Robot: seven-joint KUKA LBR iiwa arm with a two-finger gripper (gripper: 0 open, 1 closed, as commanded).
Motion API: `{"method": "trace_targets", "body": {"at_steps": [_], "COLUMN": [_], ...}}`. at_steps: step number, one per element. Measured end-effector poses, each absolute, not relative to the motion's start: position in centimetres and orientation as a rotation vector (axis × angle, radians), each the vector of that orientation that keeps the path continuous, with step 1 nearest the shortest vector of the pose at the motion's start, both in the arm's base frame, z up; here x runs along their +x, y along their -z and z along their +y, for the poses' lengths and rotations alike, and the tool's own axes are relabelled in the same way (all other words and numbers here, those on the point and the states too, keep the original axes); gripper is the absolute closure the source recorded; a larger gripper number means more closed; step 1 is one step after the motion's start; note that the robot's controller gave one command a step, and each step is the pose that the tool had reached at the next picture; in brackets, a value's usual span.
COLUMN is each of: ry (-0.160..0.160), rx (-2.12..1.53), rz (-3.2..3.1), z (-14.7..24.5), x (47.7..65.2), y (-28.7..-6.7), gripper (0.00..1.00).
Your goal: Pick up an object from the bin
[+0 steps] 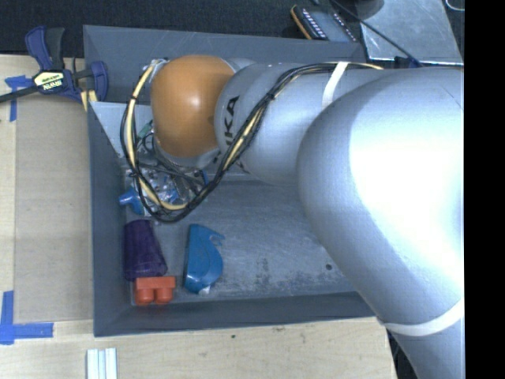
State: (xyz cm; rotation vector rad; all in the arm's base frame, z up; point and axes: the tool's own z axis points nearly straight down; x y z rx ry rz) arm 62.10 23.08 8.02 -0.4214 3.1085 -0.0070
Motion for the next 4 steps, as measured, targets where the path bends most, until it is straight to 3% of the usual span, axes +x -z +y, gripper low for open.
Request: {"method": "trace_targets", "body": {"at_steps": [4], "ry": [0.006], "rx": [-0.421], "rz": [3.104], "z": [23.1], "x": [62.2], "y": [-16.6], "gripper": [1.00]}}
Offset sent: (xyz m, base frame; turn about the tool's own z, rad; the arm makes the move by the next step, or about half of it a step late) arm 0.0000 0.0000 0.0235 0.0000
